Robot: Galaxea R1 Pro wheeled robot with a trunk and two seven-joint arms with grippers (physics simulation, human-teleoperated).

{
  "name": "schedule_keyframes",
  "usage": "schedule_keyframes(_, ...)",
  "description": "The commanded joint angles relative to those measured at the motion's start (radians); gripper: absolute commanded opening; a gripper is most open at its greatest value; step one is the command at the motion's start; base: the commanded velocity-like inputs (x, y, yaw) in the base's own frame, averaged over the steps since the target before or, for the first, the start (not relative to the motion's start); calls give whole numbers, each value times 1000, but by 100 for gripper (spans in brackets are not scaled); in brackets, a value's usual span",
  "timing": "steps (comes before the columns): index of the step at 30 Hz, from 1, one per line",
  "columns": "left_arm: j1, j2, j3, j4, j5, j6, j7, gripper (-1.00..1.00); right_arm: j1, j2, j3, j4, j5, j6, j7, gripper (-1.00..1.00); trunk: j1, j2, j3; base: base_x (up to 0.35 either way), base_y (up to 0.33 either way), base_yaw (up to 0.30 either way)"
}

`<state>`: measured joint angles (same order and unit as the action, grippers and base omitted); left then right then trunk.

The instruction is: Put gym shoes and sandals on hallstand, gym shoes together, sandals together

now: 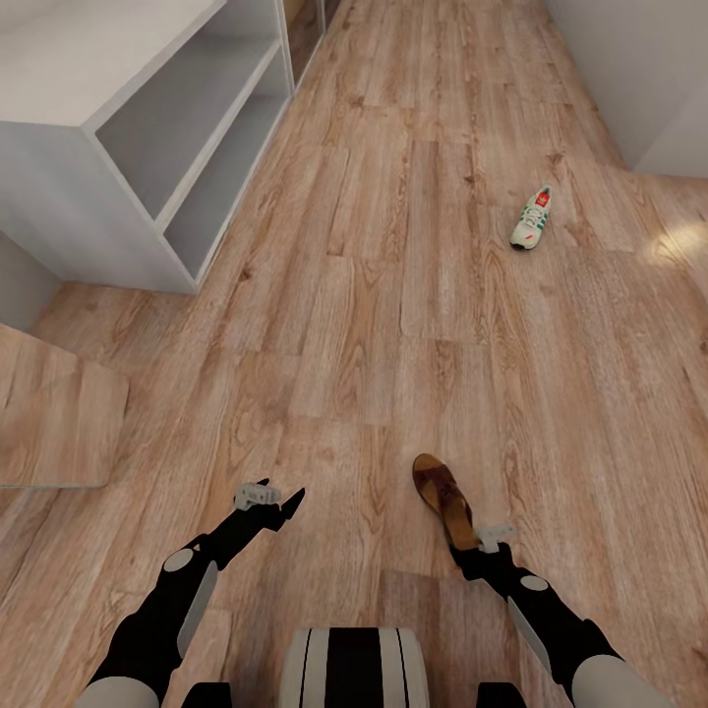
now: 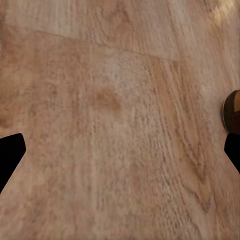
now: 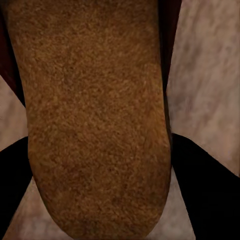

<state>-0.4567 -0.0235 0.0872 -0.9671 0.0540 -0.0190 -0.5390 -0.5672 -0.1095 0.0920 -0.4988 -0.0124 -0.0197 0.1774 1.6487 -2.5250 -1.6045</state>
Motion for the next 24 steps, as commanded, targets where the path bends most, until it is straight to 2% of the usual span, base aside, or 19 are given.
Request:
schedule_keyframes(1,0,-1,3,1,4,1,-7,100,0,-1,4,0,-3,-2,1,-100,0,0,0,0,0,0)
schedule_keyframes(22,-1,-1,2,1,4,1,-4,100,0,-1,4,0,-3,-2,1,-100,0,0,0,0,0,0)
schedule_keyframes(24,-1,-1,2,1,5,1,-4,100,0,-1,3,0,-3,-2,1,-100,-1,0,7,0,0,0)
